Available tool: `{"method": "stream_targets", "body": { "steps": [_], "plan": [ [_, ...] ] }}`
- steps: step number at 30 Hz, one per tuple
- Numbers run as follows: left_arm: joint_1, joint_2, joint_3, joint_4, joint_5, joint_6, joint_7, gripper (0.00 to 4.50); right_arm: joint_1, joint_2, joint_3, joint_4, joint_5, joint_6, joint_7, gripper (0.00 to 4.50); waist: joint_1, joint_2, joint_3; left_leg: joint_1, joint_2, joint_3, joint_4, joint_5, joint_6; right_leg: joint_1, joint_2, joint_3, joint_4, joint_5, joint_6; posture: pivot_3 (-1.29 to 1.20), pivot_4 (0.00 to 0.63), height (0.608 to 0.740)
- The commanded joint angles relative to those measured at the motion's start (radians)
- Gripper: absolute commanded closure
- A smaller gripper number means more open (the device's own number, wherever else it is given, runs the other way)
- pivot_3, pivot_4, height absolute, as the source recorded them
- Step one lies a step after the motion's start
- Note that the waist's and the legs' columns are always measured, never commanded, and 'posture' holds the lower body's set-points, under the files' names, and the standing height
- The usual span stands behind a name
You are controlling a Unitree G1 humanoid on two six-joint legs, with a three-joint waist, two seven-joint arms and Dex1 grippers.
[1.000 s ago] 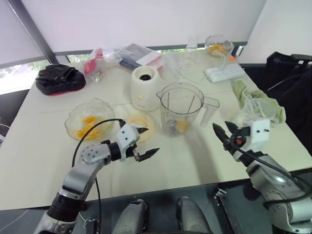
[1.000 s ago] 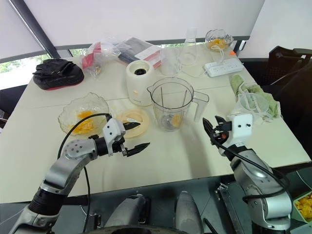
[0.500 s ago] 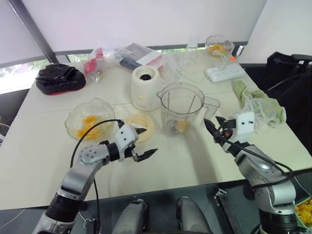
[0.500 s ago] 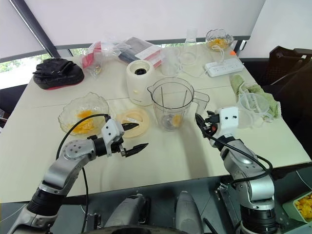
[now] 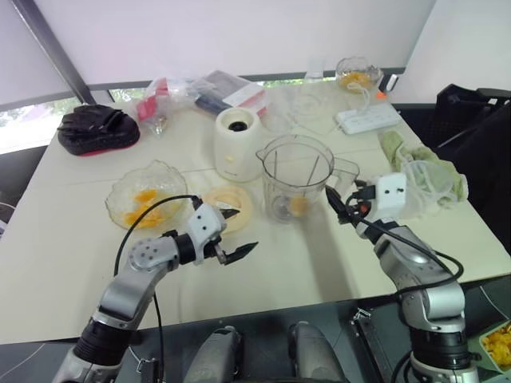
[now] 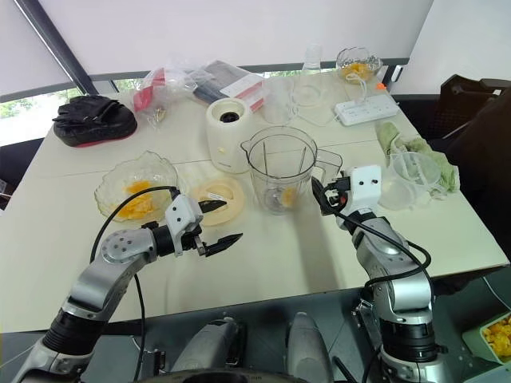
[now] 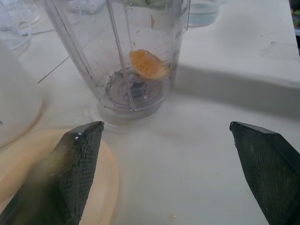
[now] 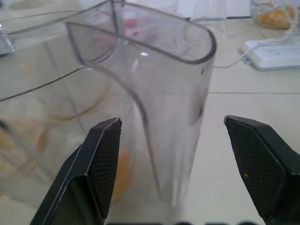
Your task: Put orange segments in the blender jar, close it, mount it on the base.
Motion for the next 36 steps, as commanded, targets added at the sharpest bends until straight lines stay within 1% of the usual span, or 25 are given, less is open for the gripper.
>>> {"method": "stream_targets", "body": {
  "steps": [1, 9, 11, 12, 13, 22, 25, 26, 36],
  "plan": [
    [0.005, 0.011, 0.018, -0.042, -0.005, -0.009, 0.001, 0.0, -0.034, 0.019, 0.009, 0.019, -0.031, -0.036, -0.014, 0.86, 0.0, 0.0, 0.0, 0.0, 0.0, 0.0, 0.0, 0.0, 0.0, 0.0, 0.0, 0.0, 0.0, 0.0, 0.0, 0.0, 0.15, 0.74],
    [0.004, 0.013, 0.014, -0.042, -0.001, -0.014, 0.007, 0.0, -0.075, 0.065, 0.014, 0.08, -0.067, -0.066, -0.029, 0.86, -0.001, 0.0, 0.0, 0.0, 0.0, 0.0, -0.001, 0.0, 0.0, 0.0, 0.0, 0.0, 0.0, 0.0, 0.0, 0.0, 0.15, 0.74],
    [0.004, 0.013, 0.014, -0.042, -0.001, -0.014, 0.008, 0.0, -0.079, 0.071, 0.016, 0.088, -0.077, -0.074, -0.03, 1.39, -0.001, 0.0, 0.0, 0.0, 0.0, 0.0, -0.001, 0.0, 0.0, -0.001, 0.0, 0.0, 0.0, 0.0, 0.0, 0.0, 0.15, 0.74],
    [0.005, 0.014, 0.015, -0.043, 0.0, -0.014, 0.009, 0.0, -0.079, 0.073, 0.017, 0.089, -0.081, -0.075, -0.03, 1.73, -0.001, 0.0, 0.0, 0.0, 0.0, 0.0, -0.001, 0.0, 0.0, -0.001, 0.0, 0.0, 0.0, 0.0, 0.0, 0.0, 0.15, 0.74],
    [0.006, 0.014, 0.015, -0.044, -0.001, -0.014, 0.01, 0.0, -0.08, 0.076, 0.017, 0.088, -0.082, -0.074, -0.031, 2.15, -0.001, 0.0, 0.0, 0.0, 0.0, 0.0, -0.001, 0.0, 0.0, -0.001, 0.0, 0.0, 0.0, 0.0, 0.0, 0.0, 0.15, 0.74],
    [0.006, 0.008, 0.012, -0.042, 0.001, -0.016, 0.018, 0.0, -0.096, 0.107, 0.0, 0.086, -0.086, -0.08, -0.052, 2.15, -0.001, 0.0, 0.0, 0.0, 0.0, 0.0, -0.001, 0.0, 0.0, -0.001, 0.0, 0.0, 0.0, 0.0, 0.0, 0.0, 0.15, 0.74],
    [0.001, 0.006, 0.012, -0.037, 0.002, -0.018, 0.018, 0.0, -0.098, 0.112, 0.0, 0.09, -0.091, -0.08, -0.058, 2.99, -0.001, 0.0, 0.0, 0.0, 0.0, 0.0, -0.001, 0.0, 0.0, -0.001, 0.0, 0.0, 0.0, 0.0, 0.0, 0.0, 0.15, 0.74],
    [0.001, 0.005, 0.012, -0.036, 0.002, -0.018, 0.019, 0.0, -0.098, 0.111, 0.003, 0.09, -0.098, -0.076, -0.062, 3.44, 0.0, 0.0, 0.0, 0.0, 0.0, 0.0, -0.001, 0.0, 0.0, -0.001, 0.0, 0.0, 0.0, 0.0, 0.0, 0.0, 0.15, 0.74],
    [-0.005, 0.005, 0.013, -0.031, 0.002, -0.018, 0.022, 0.0, -0.115, 0.112, 0.002, 0.102, -0.116, -0.087, -0.067, 3.44, -0.001, 0.0, 0.0, 0.0, 0.0, 0.0, -0.001, 0.0, 0.0, -0.001, 0.0, 0.0, 0.0, 0.0, 0.0, 0.0, 0.15, 0.74]
  ]
}}
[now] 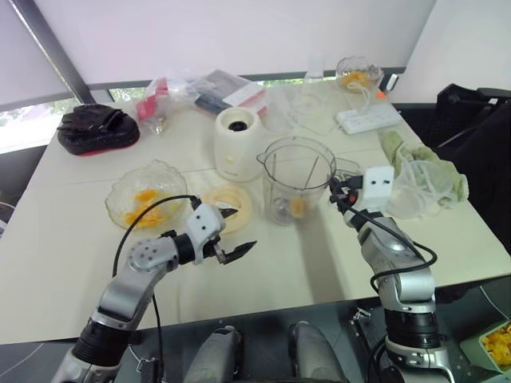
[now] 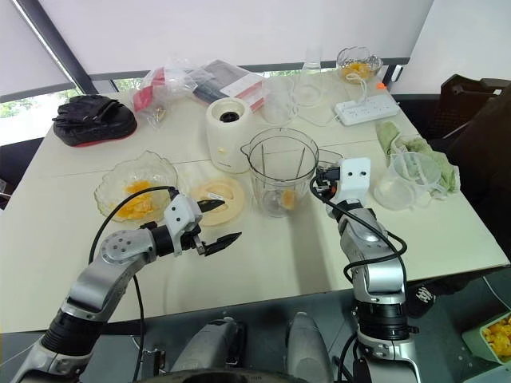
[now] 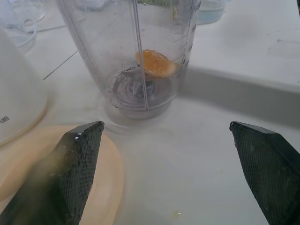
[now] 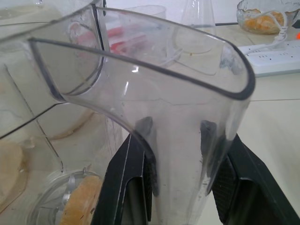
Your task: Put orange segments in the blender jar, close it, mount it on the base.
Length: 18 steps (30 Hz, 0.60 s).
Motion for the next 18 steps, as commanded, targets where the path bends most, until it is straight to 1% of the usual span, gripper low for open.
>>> {"method": "stream_targets", "body": {
  "steps": [1, 7, 12, 18],
  "plan": [
    [-0.008, 0.001, 0.015, -0.031, 0.0, -0.016, 0.004, 0.0, -0.042, 0.003, -0.015, -0.012, -0.008, -0.031, -0.011, 3.44, 0.0, 0.0, 0.0, 0.0, 0.0, 0.0, 0.0, 0.0, 0.0, 0.0, 0.0, 0.0, 0.0, 0.0, 0.0, 0.0, 0.15, 0.74],
    [-0.013, 0.01, 0.033, -0.02, -0.003, -0.02, 0.006, 0.0, -0.121, -0.017, -0.044, 0.021, -0.011, -0.037, -0.016, 3.44, 0.0, 0.0, 0.0, -0.001, 0.0, 0.0, 0.0, 0.0, 0.0, -0.001, 0.0, 0.0, 0.0, 0.0, 0.0, 0.0, 0.15, 0.74],
    [-0.026, 0.009, 0.052, 0.0, -0.003, -0.023, 0.017, 0.0, -0.208, -0.051, -0.054, 0.06, -0.018, -0.043, 0.001, 3.44, -0.002, 0.0, 0.0, -0.005, 0.0, 0.0, 0.0, 0.002, -0.004, -0.006, 0.0, 0.0, 0.0, 0.0, 0.0, 0.0, 0.15, 0.74],
    [-0.035, 0.003, 0.057, 0.023, 0.005, -0.036, 0.019, 0.0, -0.292, -0.075, -0.057, 0.127, -0.019, -0.047, 0.023, 3.44, -0.003, 0.0, 0.0, -0.006, 0.0, 0.0, 0.0, 0.002, -0.004, -0.006, 0.0, 0.0, 0.0, 0.0, 0.0, 0.0, 0.15, 0.74]
  ]
}}
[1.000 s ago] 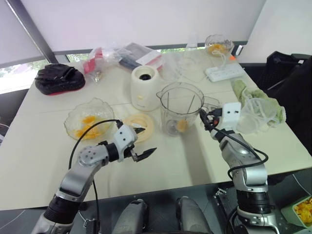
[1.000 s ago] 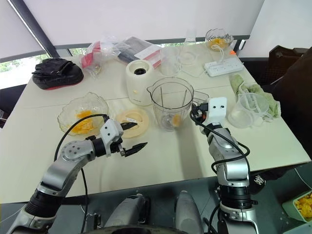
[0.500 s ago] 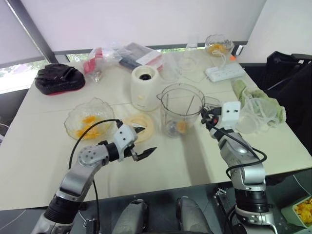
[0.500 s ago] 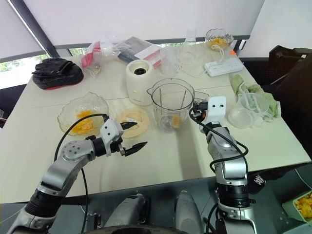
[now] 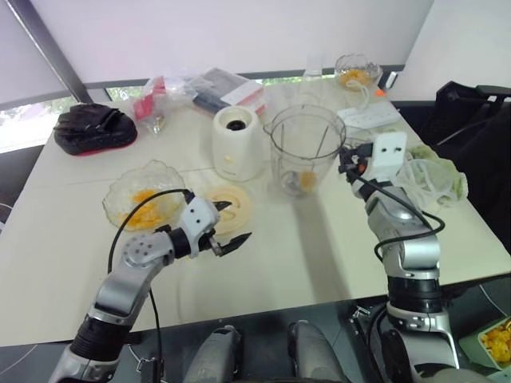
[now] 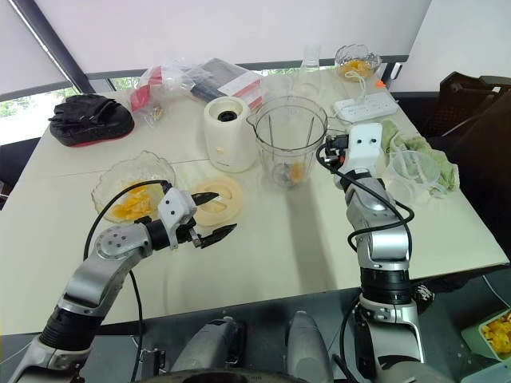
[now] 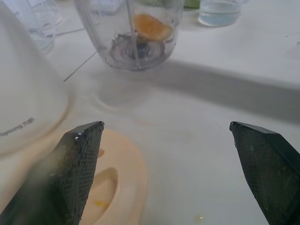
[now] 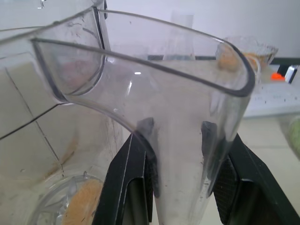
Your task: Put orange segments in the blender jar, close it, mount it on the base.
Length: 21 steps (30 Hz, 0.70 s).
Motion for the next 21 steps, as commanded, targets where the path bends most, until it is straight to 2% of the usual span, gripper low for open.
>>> {"method": "stream_targets", "body": {
  "steps": [1, 5, 13, 17, 21],
  "plan": [
    [-0.017, 0.0, 0.02, -0.001, 0.009, -0.031, 0.009, 0.0, -0.076, -0.022, -0.009, 0.005, 0.0, -0.042, 0.021, 3.44, 0.0, 0.0, 0.0, 0.0, 0.0, 0.0, 0.0, 0.0, 0.0, 0.0, 0.0, 0.0, 0.0, 0.0, 0.0, 0.0, 0.15, 0.74],
    [-0.024, -0.001, 0.022, 0.012, 0.013, -0.04, 0.014, 0.0, -0.152, -0.034, -0.01, 0.053, -0.007, -0.025, 0.02, 3.44, 0.0, 0.0, 0.0, -0.001, 0.0, 0.0, 0.0, 0.0, 0.0, -0.001, 0.0, 0.0, 0.0, 0.0, 0.0, 0.0, 0.15, 0.74],
    [-0.033, -0.003, 0.021, 0.035, 0.022, -0.061, 0.02, 0.0, -0.407, -0.072, -0.043, 0.214, 0.002, 0.051, 0.005, 3.44, -0.002, 0.0, 0.0, -0.009, 0.0, 0.0, 0.0, 0.002, -0.003, -0.01, -0.001, 0.0, 0.002, 0.001, -0.001, 0.0, 0.15, 0.74],
    [-0.045, 0.003, 0.021, 0.054, 0.034, -0.075, 0.019, 0.0, -0.413, -0.066, -0.025, 0.234, -0.008, 0.027, 0.019, 3.44, -0.001, 0.0, 0.0, -0.01, 0.0, 0.0, 0.0, 0.002, -0.003, -0.011, -0.001, 0.0, 0.001, 0.001, -0.001, 0.0, 0.15, 0.74],
    [-0.065, 0.033, 0.032, 0.074, 0.033, -0.076, -0.008, 0.0, -0.333, -0.034, -0.014, 0.183, -0.015, 0.027, 0.002, 3.44, -0.001, 0.0, 0.0, -0.01, 0.0, 0.001, 0.0, 0.002, -0.003, -0.011, -0.001, 0.0, 0.001, 0.001, -0.001, 0.0, 0.15, 0.74]
  ]
}}
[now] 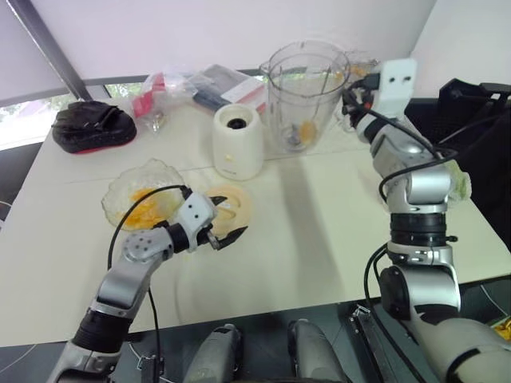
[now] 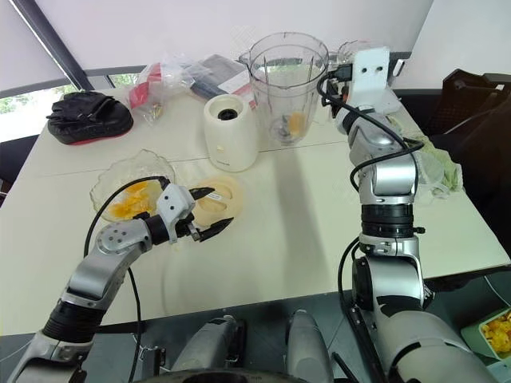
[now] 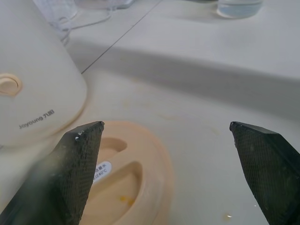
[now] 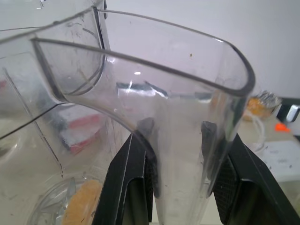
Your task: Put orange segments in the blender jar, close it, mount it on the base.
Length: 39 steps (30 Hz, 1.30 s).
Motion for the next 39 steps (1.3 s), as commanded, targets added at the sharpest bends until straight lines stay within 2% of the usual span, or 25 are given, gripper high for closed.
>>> {"method": "stream_targets", "body": {
  "steps": [1, 10, 16, 18, 24, 29, 34, 39],
  "plan": [
    [-0.024, 0.042, 0.035, 0.0, -0.006, -0.015, -0.037, 0.0, 0.052, 0.025, 0.001, -0.1, -0.002, -0.028, -0.018, 3.44, -0.001, 0.0, 0.0, 0.0, 0.0, 0.0, 0.0, 0.0, 0.0, 0.0, 0.0, 0.0, 0.0, 0.0, 0.0, 0.0, 0.15, 0.74],
    [-0.134, 0.197, 0.093, 0.099, -0.084, 0.01, -0.241, 0.0, 0.247, 0.117, 0.021, -0.336, 0.023, 0.1, -0.069, 3.44, -0.004, 0.0, 0.0, -0.001, 0.0, 0.001, 0.0, 0.0, 0.0, -0.002, 0.0, 0.0, 0.001, 0.0, 0.0, 0.0, 0.15, 0.74],
    [-0.294, 0.265, 0.062, 0.301, -0.063, -0.061, -0.426, 0.0, 0.289, 0.154, 0.049, -0.409, 0.023, 0.174, -0.077, 3.44, -0.005, 0.0, 0.0, -0.001, 0.0, 0.001, 0.0, 0.0, 0.0, -0.003, 0.001, 0.0, 0.002, 0.0, 0.0, 0.0, 0.15, 0.74],
    [-0.397, 0.271, 0.01, 0.443, -0.023, -0.119, -0.535, 0.0, 0.311, 0.159, 0.063, -0.438, 0.033, 0.207, -0.064, 3.44, 0.0, 0.0, 0.0, -0.001, 0.0, 0.0, 0.0, 0.0, 0.0, -0.002, 0.001, 0.0, 0.002, 0.0, 0.0, 0.0, 0.15, 0.74],
    [-0.676, 0.214, -0.107, 0.885, 0.094, -0.345, -0.769, 0.0, 0.355, 0.193, 0.071, -0.523, 0.092, 0.326, -0.041, 3.44, -0.005, 0.0, 0.0, -0.001, -0.001, 0.0, 0.001, 0.0, 0.0, -0.002, 0.001, -0.001, 0.002, 0.0, 0.0, 0.0, 0.15, 0.74],
    [-0.833, 0.142, -0.16, 1.171, 0.193, -0.523, -0.868, 0.0, 0.395, 0.215, 0.077, -0.591, 0.108, 0.378, -0.052, 3.44, -0.011, -0.001, 0.001, -0.001, -0.001, 0.001, 0.001, 0.0, 0.001, -0.002, 0.001, -0.001, 0.003, 0.0, 0.0, 0.0, 0.15, 0.74],
    [-0.908, 0.093, -0.202, 1.338, 0.297, -0.656, -0.877, 0.0, 0.42, 0.235, 0.086, -0.631, 0.093, 0.388, -0.074, 3.44, -0.025, -0.001, 0.001, -0.001, -0.001, 0.001, 0.002, 0.0, 0.001, -0.002, 0.001, -0.001, 0.004, 0.0, 0.0, 0.0, 0.15, 0.74],
    [-0.942, 0.049, -0.247, 1.427, 0.411, -0.742, -0.784, 0.0, 0.428, 0.232, 0.091, -0.652, 0.055, 0.349, -0.11, 3.44, -0.029, -0.002, 0.001, -0.001, -0.001, 0.001, 0.004, 0.0, 0.001, -0.003, 0.001, -0.001, 0.01, 0.0, 0.001, 0.0, 0.15, 0.74]
  ]
}}
